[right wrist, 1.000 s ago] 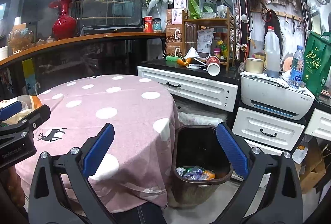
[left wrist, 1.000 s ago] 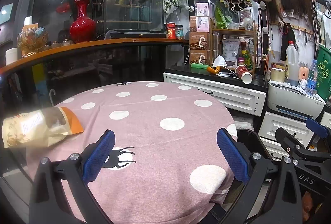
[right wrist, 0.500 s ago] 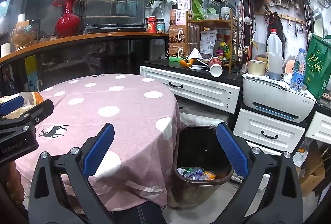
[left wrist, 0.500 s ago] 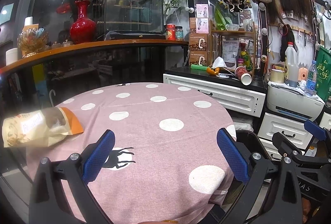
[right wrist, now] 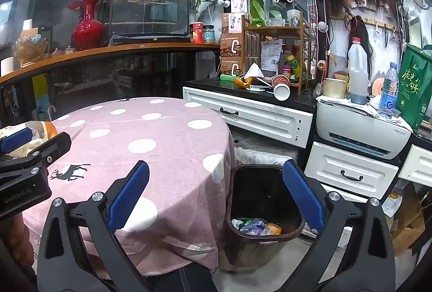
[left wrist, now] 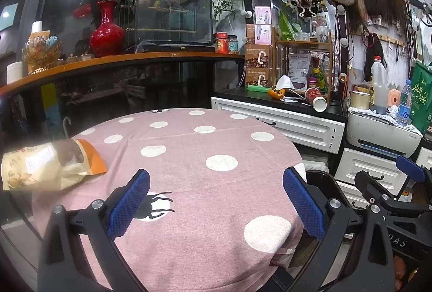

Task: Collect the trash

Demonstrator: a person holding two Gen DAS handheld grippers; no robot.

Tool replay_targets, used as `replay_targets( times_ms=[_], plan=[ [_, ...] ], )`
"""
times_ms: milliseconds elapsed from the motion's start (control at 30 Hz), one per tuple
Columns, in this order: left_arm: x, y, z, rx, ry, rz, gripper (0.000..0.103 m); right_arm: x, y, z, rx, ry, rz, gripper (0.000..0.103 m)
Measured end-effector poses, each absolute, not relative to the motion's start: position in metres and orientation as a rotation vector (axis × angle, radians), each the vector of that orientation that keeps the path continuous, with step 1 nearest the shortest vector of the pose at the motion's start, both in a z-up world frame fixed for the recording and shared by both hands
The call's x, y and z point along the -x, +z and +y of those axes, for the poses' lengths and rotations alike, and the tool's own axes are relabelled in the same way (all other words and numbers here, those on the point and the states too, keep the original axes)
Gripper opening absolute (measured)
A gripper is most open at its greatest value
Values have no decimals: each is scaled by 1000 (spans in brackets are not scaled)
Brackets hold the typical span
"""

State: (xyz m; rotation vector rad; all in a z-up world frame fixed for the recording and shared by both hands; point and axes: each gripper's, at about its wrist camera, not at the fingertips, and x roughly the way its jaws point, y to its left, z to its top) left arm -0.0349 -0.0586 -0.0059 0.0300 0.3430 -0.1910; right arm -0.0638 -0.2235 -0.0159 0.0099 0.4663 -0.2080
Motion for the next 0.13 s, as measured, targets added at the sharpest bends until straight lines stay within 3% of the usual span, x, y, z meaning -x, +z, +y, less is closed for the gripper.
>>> replay_targets(
  times_ms=[133],
  plan=[
    [34, -6, -59, -28, -195, 346, 98, 63, -16, -224, -9, -206, 469, 97]
  ],
)
